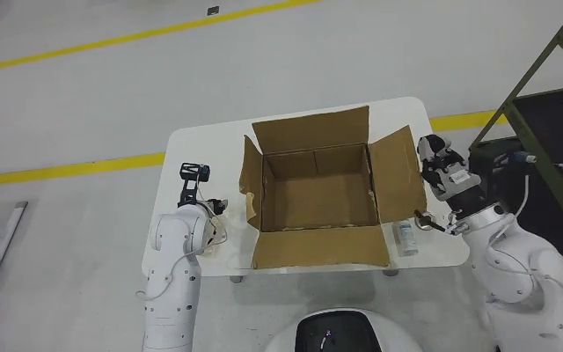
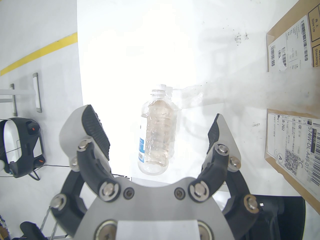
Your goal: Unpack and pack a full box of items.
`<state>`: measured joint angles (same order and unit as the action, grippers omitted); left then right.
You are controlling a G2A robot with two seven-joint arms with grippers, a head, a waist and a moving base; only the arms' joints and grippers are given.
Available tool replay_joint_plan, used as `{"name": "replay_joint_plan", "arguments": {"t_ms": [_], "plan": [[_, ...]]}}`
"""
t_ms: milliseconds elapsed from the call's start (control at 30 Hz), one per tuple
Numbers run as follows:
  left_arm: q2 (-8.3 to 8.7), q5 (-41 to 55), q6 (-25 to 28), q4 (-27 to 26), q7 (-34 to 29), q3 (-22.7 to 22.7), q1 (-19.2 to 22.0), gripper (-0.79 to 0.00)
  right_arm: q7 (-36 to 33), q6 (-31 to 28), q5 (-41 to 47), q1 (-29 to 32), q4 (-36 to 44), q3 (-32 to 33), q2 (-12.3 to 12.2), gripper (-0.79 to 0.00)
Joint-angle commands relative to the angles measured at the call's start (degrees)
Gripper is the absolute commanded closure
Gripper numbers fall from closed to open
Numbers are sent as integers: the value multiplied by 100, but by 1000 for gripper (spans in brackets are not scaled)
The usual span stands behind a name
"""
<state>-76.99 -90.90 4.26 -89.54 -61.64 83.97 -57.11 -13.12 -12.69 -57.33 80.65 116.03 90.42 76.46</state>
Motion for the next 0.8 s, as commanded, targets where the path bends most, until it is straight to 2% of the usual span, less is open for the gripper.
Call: {"name": "replay_joint_plan", "arguments": {"t_ms": [0,100,433,633,767], "plan": [[0,0,0,0,0,0,0,-785,-45,38,-34,-106,-67,-216,8,0],[0,0,0,0,0,0,0,-785,-57,107,212,-136,-187,-407,26,0],[5,87,17,31,76,22,-79,-785,-57,107,212,-136,-187,-407,26,0],[71,217,450,-11,-333,258,-230,-785,-57,107,212,-136,-187,-407,26,0],[80,1078,459,105,-925,567,-203,-785,-57,107,212,-136,-187,-407,26,0]]}}
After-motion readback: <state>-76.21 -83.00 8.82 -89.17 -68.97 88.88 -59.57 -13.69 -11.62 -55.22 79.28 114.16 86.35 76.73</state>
